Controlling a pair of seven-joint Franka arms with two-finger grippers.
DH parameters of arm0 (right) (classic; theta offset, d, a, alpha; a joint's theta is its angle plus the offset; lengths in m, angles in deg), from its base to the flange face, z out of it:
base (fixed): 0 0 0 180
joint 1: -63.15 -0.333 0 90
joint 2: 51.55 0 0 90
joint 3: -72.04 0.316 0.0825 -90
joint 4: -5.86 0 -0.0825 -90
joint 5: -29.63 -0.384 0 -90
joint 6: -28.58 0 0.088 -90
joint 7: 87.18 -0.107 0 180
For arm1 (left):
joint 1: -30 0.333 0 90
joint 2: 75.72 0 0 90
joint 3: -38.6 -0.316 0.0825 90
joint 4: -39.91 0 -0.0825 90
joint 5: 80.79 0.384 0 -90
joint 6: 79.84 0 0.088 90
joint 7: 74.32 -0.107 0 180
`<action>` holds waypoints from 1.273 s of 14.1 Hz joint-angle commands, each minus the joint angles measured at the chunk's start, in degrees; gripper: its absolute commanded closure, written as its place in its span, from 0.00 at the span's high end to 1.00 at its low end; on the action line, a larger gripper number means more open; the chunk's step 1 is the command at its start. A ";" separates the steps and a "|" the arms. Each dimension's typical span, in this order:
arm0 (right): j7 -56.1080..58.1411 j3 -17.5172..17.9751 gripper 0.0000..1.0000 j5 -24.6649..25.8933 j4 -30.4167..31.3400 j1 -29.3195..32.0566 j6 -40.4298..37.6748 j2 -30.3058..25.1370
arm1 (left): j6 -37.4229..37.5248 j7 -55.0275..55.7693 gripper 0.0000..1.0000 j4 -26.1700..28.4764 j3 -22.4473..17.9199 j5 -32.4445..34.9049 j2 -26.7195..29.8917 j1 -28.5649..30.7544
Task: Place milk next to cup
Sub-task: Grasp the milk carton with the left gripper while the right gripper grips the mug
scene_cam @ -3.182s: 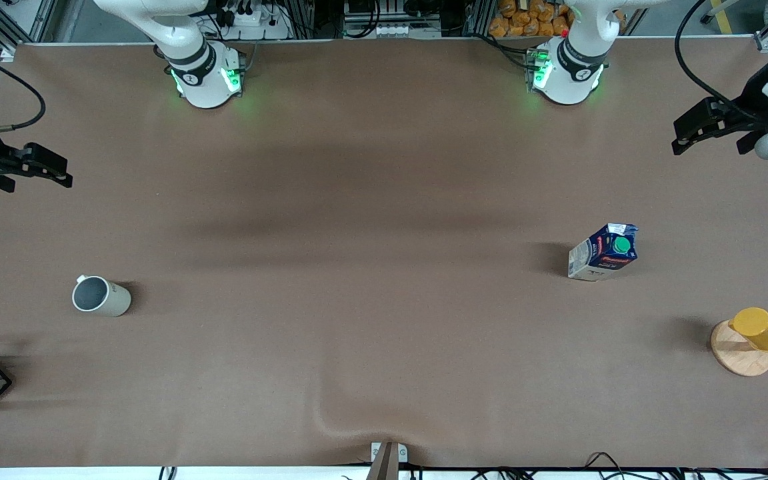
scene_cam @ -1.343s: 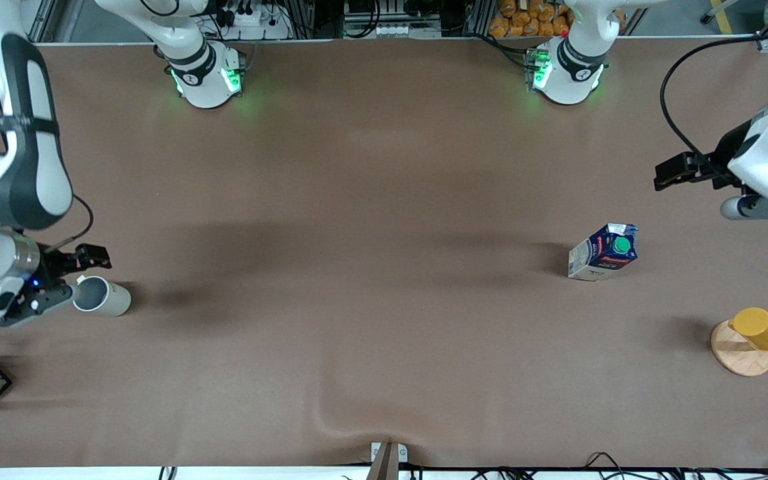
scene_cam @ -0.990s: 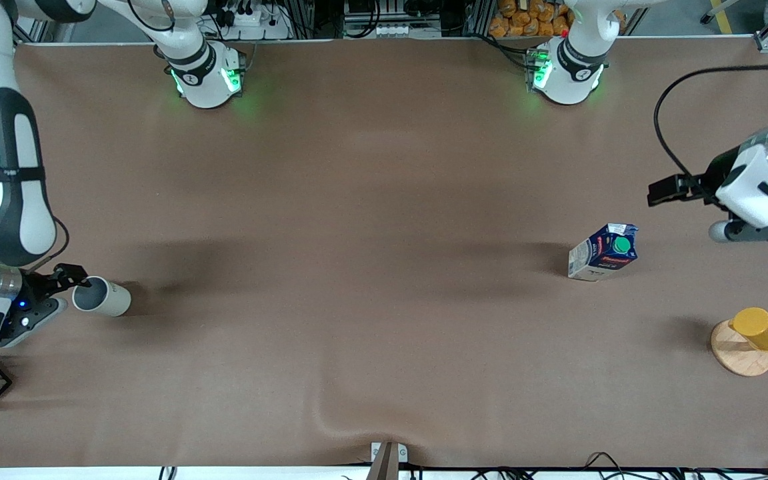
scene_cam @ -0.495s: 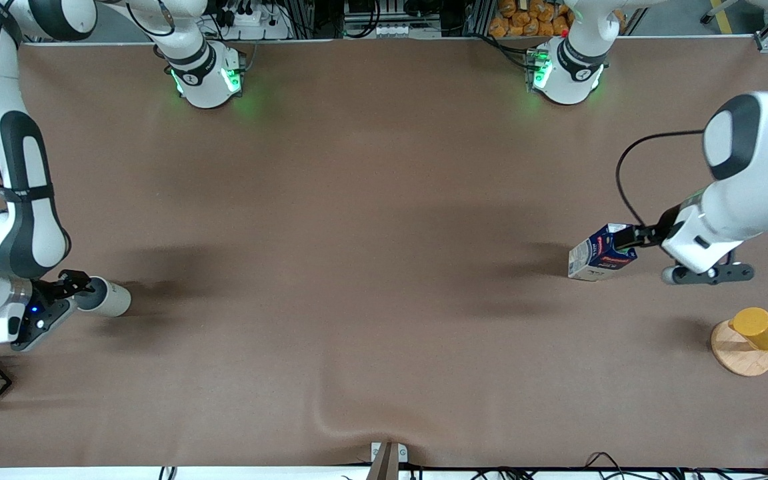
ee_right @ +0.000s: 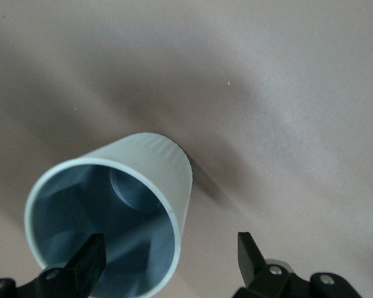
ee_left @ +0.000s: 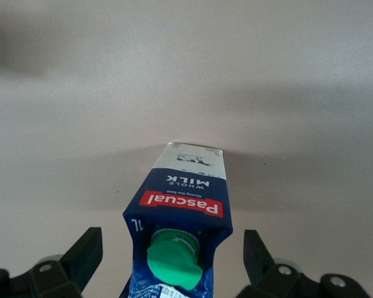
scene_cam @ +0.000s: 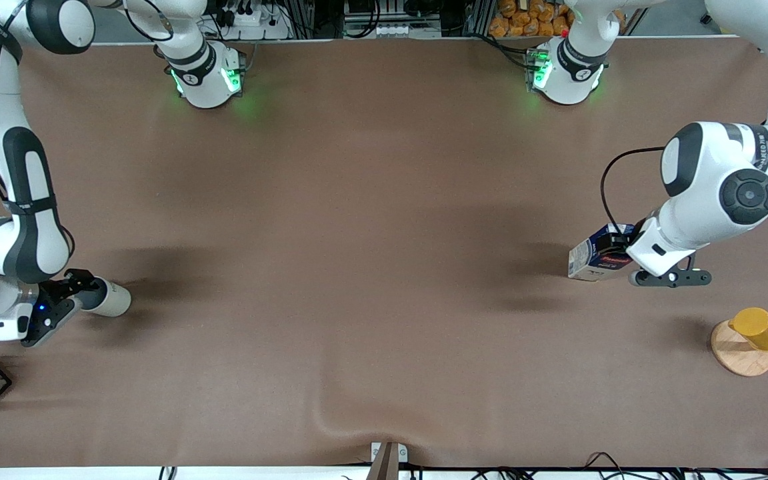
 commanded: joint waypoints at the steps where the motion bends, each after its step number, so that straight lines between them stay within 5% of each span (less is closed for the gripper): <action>1: 0.20 0.94 0.00 -1.42 -0.09 1.12 -0.23 0.16 | -0.90 0.11 1.00 2.10 0.42 1.72 1.46 0.22; 7: 2.56 1.81 0.00 -1.77 -0.61 0.51 -0.58 -0.28 | -5.55 -0.59 1.00 6.06 0.42 1.98 -0.03 0.57; 9: 4.85 5.84 0.00 -1.77 -1.40 0.60 -0.58 -1.07 | -5.56 -0.85 0.99 5.97 0.33 1.98 -0.21 0.66; 15: 7.42 21.83 0.00 -1.60 -6.24 -0.63 -4.54 -1.07 | -5.21 -3.92 0.59 5.62 0.33 1.90 0.22 1.45; 18: -1.60 22.65 0.00 -0.55 -6.33 -11.14 -0.42 -1.33 | -2.84 -3.67 0.46 4.05 0.33 1.90 2.33 1.54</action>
